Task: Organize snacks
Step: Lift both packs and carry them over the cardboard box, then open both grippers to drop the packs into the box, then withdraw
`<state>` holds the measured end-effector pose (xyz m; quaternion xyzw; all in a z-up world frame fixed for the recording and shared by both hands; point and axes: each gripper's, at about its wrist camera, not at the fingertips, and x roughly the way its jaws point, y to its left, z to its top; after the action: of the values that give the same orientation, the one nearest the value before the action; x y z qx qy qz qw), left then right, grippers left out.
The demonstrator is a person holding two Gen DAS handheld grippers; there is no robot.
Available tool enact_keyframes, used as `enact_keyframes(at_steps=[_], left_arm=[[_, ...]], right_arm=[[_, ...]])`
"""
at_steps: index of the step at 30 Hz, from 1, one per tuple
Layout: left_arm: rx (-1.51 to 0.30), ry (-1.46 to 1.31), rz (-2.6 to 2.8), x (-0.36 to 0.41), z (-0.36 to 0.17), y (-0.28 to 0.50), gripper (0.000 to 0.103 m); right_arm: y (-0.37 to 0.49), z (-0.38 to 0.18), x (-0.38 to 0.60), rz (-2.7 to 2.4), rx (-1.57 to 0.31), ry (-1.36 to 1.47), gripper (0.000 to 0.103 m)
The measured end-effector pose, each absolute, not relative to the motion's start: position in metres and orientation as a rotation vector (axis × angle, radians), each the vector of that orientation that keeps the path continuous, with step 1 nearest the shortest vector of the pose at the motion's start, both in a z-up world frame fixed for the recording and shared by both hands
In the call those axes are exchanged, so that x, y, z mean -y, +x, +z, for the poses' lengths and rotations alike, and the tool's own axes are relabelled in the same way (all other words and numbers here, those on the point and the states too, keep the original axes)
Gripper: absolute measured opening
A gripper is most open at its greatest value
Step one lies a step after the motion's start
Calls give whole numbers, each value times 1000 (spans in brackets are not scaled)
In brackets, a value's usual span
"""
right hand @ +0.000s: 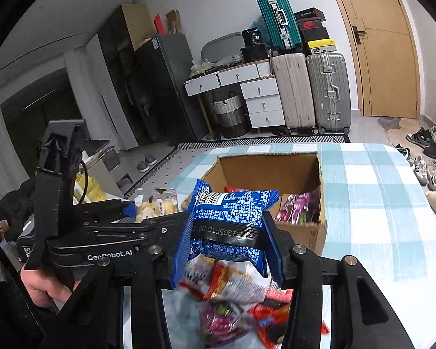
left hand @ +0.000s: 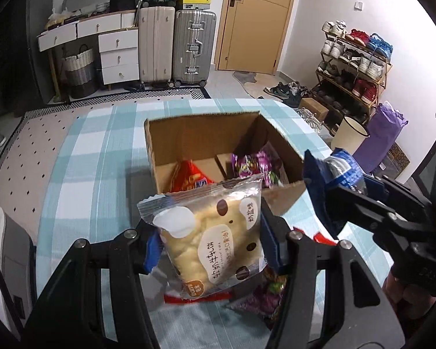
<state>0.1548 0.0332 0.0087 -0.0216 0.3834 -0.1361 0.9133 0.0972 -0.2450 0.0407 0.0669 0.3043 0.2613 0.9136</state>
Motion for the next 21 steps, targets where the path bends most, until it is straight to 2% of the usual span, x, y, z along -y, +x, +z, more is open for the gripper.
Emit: enact_keyframes(at_steps=[10,21], left_arm=[[-800,-16,-294,-20,22,216,53],[-842,25,-293,-6,7,286,54]], right_arm=[[152,50,245,539,-649,142,46],[206,42,247,515,-686,136,46]])
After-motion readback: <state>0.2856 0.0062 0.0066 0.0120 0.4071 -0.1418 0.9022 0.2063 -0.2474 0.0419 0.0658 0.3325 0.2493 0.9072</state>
